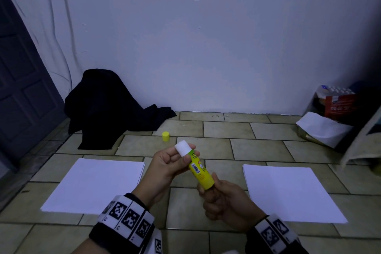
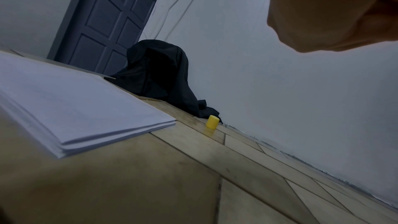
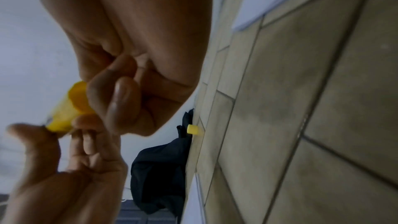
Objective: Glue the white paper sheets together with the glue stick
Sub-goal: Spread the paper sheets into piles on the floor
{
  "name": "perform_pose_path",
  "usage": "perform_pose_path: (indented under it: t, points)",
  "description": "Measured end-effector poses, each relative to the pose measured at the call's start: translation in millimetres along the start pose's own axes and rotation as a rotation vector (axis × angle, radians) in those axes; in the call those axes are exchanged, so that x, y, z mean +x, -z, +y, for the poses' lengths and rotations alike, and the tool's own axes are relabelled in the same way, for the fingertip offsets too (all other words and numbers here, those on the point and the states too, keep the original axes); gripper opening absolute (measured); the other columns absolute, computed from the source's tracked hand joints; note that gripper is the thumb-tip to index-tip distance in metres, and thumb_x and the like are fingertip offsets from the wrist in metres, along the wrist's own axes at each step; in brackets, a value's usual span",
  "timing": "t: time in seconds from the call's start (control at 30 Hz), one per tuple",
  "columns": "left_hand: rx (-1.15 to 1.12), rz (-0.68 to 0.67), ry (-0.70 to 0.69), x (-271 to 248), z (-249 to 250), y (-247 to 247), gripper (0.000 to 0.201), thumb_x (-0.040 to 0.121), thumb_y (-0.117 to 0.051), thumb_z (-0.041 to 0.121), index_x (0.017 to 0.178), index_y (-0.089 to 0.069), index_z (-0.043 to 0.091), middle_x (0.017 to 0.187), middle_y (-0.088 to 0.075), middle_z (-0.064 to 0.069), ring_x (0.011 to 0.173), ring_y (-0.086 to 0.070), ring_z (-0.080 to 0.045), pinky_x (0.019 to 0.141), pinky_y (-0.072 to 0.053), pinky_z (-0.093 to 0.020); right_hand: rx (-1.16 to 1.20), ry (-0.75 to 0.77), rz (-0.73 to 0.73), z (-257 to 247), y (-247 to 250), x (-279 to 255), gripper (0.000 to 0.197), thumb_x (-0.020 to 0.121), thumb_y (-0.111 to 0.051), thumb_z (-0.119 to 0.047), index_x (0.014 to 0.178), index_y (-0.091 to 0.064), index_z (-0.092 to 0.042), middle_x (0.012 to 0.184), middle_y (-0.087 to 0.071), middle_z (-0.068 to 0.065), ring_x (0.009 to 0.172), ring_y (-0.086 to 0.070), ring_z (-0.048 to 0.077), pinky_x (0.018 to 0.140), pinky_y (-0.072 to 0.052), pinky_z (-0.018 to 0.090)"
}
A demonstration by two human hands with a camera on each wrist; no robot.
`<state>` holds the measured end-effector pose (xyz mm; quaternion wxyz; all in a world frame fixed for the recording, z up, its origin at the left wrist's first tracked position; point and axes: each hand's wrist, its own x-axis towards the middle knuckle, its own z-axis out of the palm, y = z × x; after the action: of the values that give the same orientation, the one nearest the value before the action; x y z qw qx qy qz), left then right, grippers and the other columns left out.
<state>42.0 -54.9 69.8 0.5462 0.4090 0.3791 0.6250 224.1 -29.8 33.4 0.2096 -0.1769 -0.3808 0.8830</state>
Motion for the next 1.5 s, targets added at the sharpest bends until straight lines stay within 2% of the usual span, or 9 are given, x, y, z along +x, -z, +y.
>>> perform_pose_path:
  t: [0.27, 0.43, 0.53, 0.73, 0.87, 0.97, 1.13, 1.33, 1.5]
  points:
    - [0.023, -0.046, -0.012, -5, 3, -3, 0.074, 0.041, -0.092, 0.053, 0.097, -0.072, 0.011, 0.092, -0.075, -0.009, 0.086, -0.071, -0.016, 0.072, -0.055, -0.023, 0.012, -0.158, -0.158, -7, 0, -7, 0.039, 0.079, -0.063, -0.060, 0.083, -0.067, -0.021, 0.057, -0.038, -0.009, 0.041, -0.036, 0.001, 0.047, -0.033, 0.016]
    - [0.069, 0.022, -0.033, -3, 2, -6, 0.044, 0.056, -0.089, 0.024, 0.094, -0.072, 0.011, 0.091, -0.075, -0.007, 0.086, -0.071, -0.012, 0.071, -0.054, -0.019, -0.334, 0.093, 0.278, -10, -13, -13, 0.051, 0.097, -0.037, -0.047, 0.097, -0.067, -0.006, 0.066, -0.052, 0.005, 0.053, -0.050, 0.014, 0.054, -0.042, 0.028]
    - [0.136, 0.033, -0.028, -4, 1, -17, 0.029, 0.064, -0.069, 0.012, 0.093, -0.070, 0.007, 0.085, -0.075, -0.001, 0.081, -0.070, -0.006, 0.070, -0.052, -0.015, -0.756, 0.348, 0.347, -8, -17, -14, 0.015, 0.091, -0.062, -0.019, 0.099, -0.063, -0.006, 0.085, -0.064, 0.018, 0.074, -0.065, 0.011, 0.068, -0.054, 0.028]
    - [0.280, 0.022, -0.010, -5, -12, -36, 0.027, 0.067, -0.074, 0.016, 0.094, -0.073, 0.012, 0.087, -0.075, 0.004, 0.082, -0.070, -0.005, 0.071, -0.052, -0.016, -0.991, 0.410, 0.514, 5, -20, -8, 0.027, 0.087, -0.062, -0.011, 0.102, -0.052, -0.031, 0.074, -0.064, 0.000, 0.068, -0.064, 0.013, 0.060, -0.050, 0.027]
    - [0.371, 0.041, 0.060, -6, -25, -37, 0.014, 0.081, -0.069, 0.017, 0.094, -0.074, 0.018, 0.095, -0.075, 0.006, 0.095, -0.067, -0.002, 0.083, -0.049, -0.016, -1.059, 0.315, 0.639, 0, -14, -6, 0.022, 0.086, -0.061, -0.009, 0.074, -0.050, -0.023, 0.065, -0.054, -0.005, 0.061, -0.050, 0.011, 0.059, -0.038, 0.025]
    - [0.598, 0.026, 0.134, -6, -27, -23, 0.027, 0.087, -0.065, 0.029, 0.113, -0.069, 0.021, 0.117, -0.066, 0.010, 0.116, -0.056, -0.003, 0.097, -0.039, -0.020, -1.027, 0.195, 0.763, -12, 14, -14, 0.025, 0.083, -0.060, -0.006, 0.068, -0.045, -0.019, 0.063, -0.047, -0.003, 0.060, -0.043, 0.015, 0.060, -0.033, 0.028]
    - [0.864, 0.058, 0.171, -12, -5, 21, 0.030, 0.086, -0.070, 0.027, 0.115, -0.065, 0.025, 0.120, -0.059, 0.013, 0.114, -0.048, 0.000, 0.084, -0.036, -0.009, -1.145, -0.028, 0.913, -35, 67, -45, 0.028, 0.077, -0.064, -0.015, 0.062, -0.040, -0.016, 0.061, -0.043, 0.001, 0.057, -0.039, 0.015, 0.056, -0.029, 0.029]
    - [1.067, 0.135, 0.181, -17, 7, 70, 0.026, 0.085, -0.073, 0.029, 0.109, -0.067, 0.023, 0.118, -0.061, 0.008, 0.116, -0.051, -0.010, 0.083, -0.036, -0.017, -1.240, -0.221, 0.940, -38, 97, -52, 0.034, 0.080, -0.064, -0.009, 0.062, -0.036, -0.014, 0.063, -0.042, 0.002, 0.057, -0.037, 0.015, 0.055, -0.026, 0.028]
    - [1.426, 0.095, 0.239, -20, 5, 98, 0.057, 0.078, -0.079, 0.021, 0.130, -0.056, 0.012, 0.137, -0.054, -0.005, 0.130, -0.045, -0.021, 0.100, -0.033, -0.024, -1.296, -0.253, 0.929, -34, 92, -49, 0.032, 0.080, -0.063, -0.008, 0.064, -0.036, -0.014, 0.065, -0.043, 0.002, 0.057, -0.037, 0.015, 0.053, -0.026, 0.027]
